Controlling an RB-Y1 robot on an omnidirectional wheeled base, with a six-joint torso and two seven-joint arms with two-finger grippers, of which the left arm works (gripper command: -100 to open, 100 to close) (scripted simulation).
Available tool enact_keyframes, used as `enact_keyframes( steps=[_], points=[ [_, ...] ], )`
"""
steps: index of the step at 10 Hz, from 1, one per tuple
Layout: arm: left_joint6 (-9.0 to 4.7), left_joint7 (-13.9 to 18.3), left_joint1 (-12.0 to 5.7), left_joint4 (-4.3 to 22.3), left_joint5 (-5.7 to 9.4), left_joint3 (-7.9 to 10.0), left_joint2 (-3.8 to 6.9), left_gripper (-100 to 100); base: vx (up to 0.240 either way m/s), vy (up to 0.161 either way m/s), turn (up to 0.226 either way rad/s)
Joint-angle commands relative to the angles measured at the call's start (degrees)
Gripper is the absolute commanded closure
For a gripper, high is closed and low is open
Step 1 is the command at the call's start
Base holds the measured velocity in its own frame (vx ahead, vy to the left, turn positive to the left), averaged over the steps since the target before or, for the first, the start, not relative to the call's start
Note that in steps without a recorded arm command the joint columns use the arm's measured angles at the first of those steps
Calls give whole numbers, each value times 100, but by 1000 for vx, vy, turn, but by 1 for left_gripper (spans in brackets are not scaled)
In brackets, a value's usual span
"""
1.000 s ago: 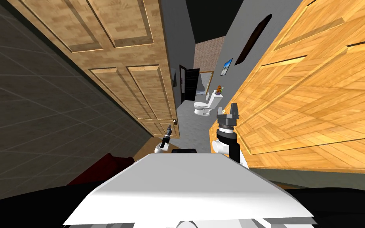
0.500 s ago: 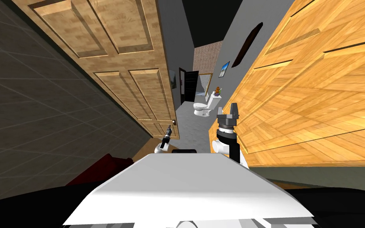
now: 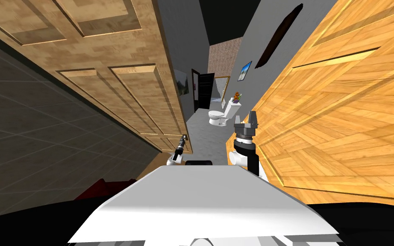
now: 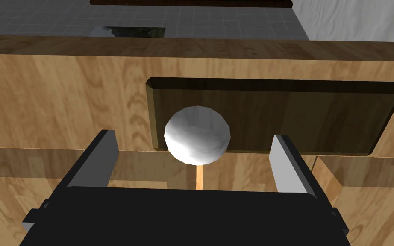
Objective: Push the door open
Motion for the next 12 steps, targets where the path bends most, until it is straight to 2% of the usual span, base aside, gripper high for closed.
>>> enact_keyframes(
  steps=[1, 2, 3, 8, 12],
  points=[
    [-34, -15, 3, 18, 9, 17, -18, -100, 213, -31, -16],
    [-20, -9, 7, 11, 5, 9, -12, -100, 85, -17, 15],
    [-20, -9, 7, 11, 5, 9, -12, 100, -19, 1, -11],
    [-20, -9, 7, 11, 5, 9, -12, 100, -14, 3, -3],
    [2, -81, 1, 45, 96, 186, 38, 100, 133, -45, 35]
  ],
)
